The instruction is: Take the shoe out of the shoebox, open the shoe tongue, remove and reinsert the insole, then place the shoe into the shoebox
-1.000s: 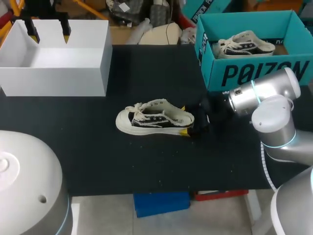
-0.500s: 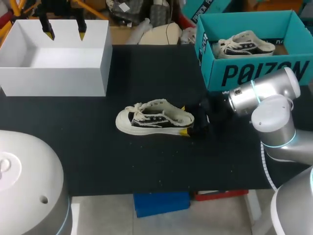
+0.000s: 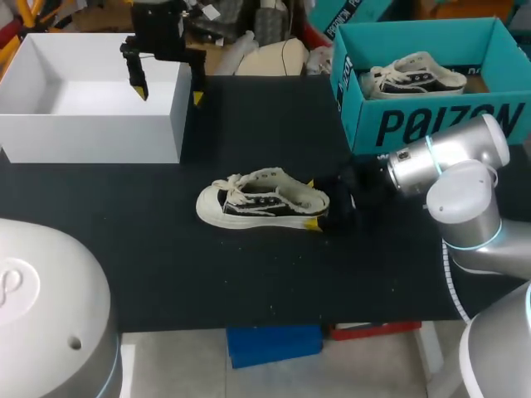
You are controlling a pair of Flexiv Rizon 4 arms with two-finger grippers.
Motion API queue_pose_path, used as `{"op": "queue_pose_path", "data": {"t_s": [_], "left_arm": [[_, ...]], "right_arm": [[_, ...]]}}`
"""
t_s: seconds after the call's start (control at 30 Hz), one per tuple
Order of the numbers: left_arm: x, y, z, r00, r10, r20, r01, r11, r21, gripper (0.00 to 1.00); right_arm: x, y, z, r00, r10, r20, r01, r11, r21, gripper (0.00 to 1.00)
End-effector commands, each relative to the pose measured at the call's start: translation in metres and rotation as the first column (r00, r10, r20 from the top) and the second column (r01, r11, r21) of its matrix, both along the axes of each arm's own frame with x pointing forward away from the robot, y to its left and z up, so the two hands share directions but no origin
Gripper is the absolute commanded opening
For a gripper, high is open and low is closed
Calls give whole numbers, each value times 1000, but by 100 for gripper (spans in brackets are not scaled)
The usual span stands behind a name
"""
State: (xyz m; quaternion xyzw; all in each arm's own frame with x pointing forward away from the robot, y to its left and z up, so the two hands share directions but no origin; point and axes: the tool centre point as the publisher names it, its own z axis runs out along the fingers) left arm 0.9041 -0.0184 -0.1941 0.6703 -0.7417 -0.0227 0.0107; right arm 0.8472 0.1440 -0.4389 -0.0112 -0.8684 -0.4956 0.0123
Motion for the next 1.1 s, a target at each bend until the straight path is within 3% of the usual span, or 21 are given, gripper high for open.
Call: {"op": "queue_pose_path", "data": {"t_s": [0.03,0.63,0.73,0.97,1.1], "left_arm": [[-15,-25,-6,1000,-9,-13,9,999,34,100],[-15,-25,-6,1000,-9,-13,9,999,34,100],[-20,-47,-8,1000,2,-16,-2,1000,21,100],[-42,-100,-23,999,21,29,-26,984,174,100],[-55,-125,-35,1000,-1,13,-2,981,194,100]], "right_arm": [[-1,3,-5,1000,-2,0,2,1000,-1,0],[-1,3,-5,1000,-2,0,2,1000,-1,0],[-1,3,-5,1000,-2,0,2,1000,-1,0],[-1,3,-5,1000,-2,0,2,1000,-1,0],[-1,3,-5,1000,-2,0,2,1000,-1,0]]}}
